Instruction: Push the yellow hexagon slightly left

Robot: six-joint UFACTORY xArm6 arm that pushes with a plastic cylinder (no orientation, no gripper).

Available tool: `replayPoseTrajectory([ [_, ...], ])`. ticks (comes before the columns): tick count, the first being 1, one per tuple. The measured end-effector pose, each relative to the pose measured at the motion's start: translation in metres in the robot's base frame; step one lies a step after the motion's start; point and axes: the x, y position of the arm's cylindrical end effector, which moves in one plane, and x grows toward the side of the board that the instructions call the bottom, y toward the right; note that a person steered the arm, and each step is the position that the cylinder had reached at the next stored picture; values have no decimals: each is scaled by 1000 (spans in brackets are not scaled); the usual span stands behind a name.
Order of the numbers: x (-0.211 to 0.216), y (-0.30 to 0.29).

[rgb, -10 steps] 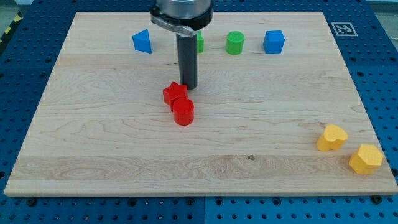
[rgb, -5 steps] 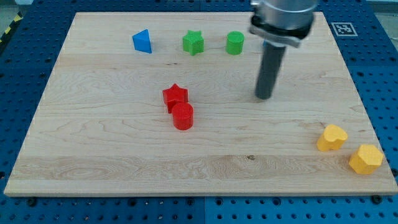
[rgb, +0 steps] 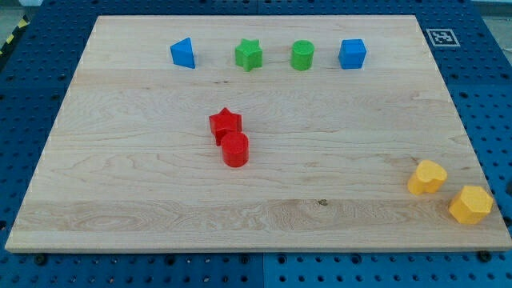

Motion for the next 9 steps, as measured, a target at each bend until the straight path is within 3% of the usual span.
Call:
replayPoseTrajectory([
  [2,4,-6],
  [8,2,-165],
  [9,2,-167],
])
